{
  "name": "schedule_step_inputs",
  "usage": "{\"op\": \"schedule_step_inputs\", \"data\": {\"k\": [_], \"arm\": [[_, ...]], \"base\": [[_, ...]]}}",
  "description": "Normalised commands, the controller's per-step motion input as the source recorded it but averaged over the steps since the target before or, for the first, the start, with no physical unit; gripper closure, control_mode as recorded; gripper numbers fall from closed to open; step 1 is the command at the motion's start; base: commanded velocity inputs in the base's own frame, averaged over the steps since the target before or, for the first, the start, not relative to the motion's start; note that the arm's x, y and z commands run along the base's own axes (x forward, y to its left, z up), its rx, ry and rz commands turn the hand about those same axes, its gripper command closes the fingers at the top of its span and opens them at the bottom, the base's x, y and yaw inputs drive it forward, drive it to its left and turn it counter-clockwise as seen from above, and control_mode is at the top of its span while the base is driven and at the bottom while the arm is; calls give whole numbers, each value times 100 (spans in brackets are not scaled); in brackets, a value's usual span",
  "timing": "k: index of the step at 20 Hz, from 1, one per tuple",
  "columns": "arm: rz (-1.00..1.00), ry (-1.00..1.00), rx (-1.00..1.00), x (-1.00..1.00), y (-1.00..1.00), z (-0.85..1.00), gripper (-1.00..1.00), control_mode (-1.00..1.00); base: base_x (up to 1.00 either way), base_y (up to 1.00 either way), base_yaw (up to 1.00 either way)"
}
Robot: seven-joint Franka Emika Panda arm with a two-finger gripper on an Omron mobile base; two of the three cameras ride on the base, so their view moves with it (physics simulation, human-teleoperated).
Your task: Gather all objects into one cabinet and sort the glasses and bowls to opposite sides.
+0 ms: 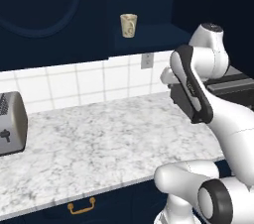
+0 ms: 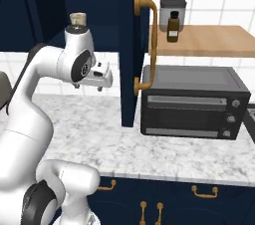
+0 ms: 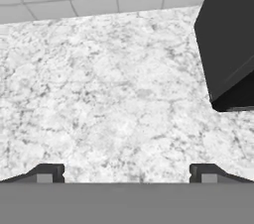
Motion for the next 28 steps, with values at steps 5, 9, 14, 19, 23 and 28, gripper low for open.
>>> {"op": "schedule_step_inputs", "data": {"k": [5, 9, 14, 19, 23, 28], "arm": [[30, -55, -9, -14, 8, 50, -100, -100], [28, -33, -5, -2, 23, 58, -100, -100], [12, -2, -1, 2, 27, 88, -100, -100], [-2, 5, -5, 9, 43, 85, -100, -100], [-1, 0, -7, 0, 48, 20, -100, -100], [0, -15, -2, 35, 25, 0, -100, -100]], "base": [[0, 0, 0], [0, 0, 0], [0, 0, 0], [0, 0, 0], [0, 0, 0], [0, 0, 0]]}}
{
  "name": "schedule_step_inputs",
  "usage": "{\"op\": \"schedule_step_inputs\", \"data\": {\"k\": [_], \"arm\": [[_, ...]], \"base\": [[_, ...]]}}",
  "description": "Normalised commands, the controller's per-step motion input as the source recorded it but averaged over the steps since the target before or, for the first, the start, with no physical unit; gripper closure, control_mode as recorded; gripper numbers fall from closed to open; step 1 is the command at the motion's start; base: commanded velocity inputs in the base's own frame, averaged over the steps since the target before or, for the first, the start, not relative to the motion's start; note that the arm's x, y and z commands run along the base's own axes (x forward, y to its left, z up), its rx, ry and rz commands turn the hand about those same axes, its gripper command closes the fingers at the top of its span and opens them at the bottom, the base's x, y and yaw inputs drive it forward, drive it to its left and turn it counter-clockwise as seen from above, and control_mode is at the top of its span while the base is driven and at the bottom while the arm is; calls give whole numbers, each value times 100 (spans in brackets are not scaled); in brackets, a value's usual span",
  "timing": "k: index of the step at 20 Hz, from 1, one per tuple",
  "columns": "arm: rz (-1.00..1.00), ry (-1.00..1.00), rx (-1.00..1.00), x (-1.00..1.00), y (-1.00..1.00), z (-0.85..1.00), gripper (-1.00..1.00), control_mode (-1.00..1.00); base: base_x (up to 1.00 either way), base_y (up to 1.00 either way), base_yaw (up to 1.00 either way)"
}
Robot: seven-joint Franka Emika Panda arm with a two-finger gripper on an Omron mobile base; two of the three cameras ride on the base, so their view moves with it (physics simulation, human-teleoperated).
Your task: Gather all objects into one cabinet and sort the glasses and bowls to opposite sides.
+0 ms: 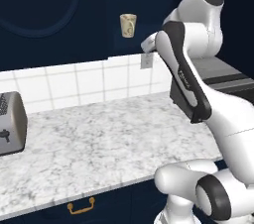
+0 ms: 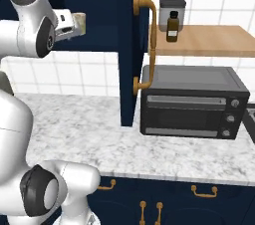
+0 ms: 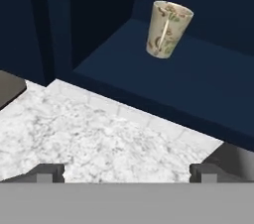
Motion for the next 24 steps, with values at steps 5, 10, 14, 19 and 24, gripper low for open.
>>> {"op": "schedule_step_inputs", "data": {"k": [5, 10, 14, 19, 24], "arm": [[0, -21, 0, 61, 27, 5, -100, -100], [0, -4, 0, 61, 3, 6, -100, -100], [0, 6, 0, 70, 0, 12, -100, -100], [-6, 8, 0, 55, 9, 9, -100, -100], [-8, 3, 0, 35, 16, 1, -100, -100]], "base": [[0, 0, 0], [0, 0, 0], [0, 0, 0], [0, 0, 0], [0, 0, 0]]}}
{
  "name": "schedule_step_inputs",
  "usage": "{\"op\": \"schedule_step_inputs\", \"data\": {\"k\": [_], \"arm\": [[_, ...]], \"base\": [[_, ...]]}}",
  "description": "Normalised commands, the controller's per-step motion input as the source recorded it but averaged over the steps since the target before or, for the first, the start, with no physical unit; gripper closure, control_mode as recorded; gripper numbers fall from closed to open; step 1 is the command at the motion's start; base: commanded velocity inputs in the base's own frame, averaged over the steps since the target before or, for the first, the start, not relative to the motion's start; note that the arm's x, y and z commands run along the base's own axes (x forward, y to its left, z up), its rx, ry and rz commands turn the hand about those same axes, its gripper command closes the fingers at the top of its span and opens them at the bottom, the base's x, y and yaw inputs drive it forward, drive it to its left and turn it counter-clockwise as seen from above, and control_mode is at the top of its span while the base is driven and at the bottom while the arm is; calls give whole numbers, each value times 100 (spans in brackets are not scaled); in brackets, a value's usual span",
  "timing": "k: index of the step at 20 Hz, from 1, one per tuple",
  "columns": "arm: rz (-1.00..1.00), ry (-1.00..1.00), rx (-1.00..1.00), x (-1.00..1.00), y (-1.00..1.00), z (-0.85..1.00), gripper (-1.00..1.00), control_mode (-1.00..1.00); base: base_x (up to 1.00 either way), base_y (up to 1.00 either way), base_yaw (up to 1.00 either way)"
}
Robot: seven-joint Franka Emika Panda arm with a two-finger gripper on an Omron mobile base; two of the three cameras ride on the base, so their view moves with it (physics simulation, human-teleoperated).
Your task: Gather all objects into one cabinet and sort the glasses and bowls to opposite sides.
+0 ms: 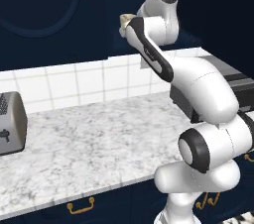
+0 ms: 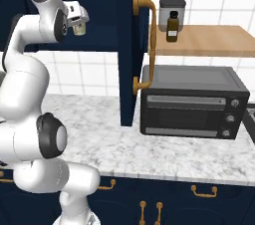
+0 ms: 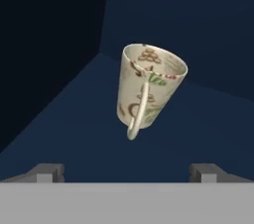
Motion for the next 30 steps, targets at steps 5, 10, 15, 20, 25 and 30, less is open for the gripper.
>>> {"op": "schedule_step_inputs", "data": {"k": [5, 10, 15, 20, 25, 30], "arm": [[-1, 1, 0, 41, 1, 0, -100, -100], [0, 0, 0, 42, 0, -3, -100, -100], [0, 0, 0, 11, 0, -9, -100, -100], [0, 0, 0, -5, 0, -24, -100, -100], [-2, 0, 0, 24, 0, -17, -100, -100], [-1, 0, 0, 32, 0, -3, -100, -100]], "base": [[0, 0, 0], [0, 0, 0], [0, 0, 0], [0, 0, 0], [0, 0, 0], [0, 0, 0]]}}
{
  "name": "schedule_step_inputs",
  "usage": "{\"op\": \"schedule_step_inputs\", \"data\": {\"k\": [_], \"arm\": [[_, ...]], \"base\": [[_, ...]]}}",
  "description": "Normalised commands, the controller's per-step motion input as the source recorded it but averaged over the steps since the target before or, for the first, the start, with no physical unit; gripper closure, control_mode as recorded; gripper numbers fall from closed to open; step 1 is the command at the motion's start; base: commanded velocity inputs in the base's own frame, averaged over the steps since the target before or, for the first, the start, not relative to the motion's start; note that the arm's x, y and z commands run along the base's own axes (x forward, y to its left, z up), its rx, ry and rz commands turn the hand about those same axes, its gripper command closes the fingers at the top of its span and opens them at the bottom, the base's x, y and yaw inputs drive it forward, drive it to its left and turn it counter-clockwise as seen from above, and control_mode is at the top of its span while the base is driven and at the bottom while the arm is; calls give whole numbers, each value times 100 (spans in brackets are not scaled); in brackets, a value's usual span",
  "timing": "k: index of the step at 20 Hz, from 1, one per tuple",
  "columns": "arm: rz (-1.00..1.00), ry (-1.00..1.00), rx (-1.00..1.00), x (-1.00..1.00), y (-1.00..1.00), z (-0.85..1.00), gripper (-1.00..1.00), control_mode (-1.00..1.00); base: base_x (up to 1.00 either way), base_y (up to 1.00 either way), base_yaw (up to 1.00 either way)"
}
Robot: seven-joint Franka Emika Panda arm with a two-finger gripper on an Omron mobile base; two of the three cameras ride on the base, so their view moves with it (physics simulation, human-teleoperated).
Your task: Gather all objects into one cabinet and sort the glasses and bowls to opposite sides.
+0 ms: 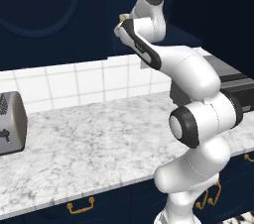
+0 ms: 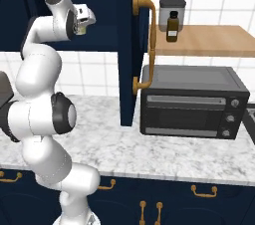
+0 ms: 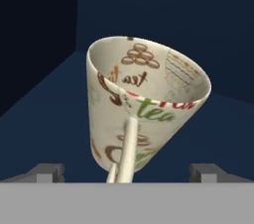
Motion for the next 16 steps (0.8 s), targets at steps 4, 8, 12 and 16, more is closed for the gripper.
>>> {"op": "schedule_step_inputs", "data": {"k": [4, 8, 12, 16], "arm": [[-3, 0, 1, 3, 0, 0, 100, -100], [-8, 0, 0, -21, 0, 0, 100, -100], [-11, 0, 0, -34, 0, 0, 100, -100], [-11, 0, 0, -23, 0, 0, 100, -100]], "base": [[0, 0, 0], [0, 0, 0], [0, 0, 0], [0, 0, 0]]}}
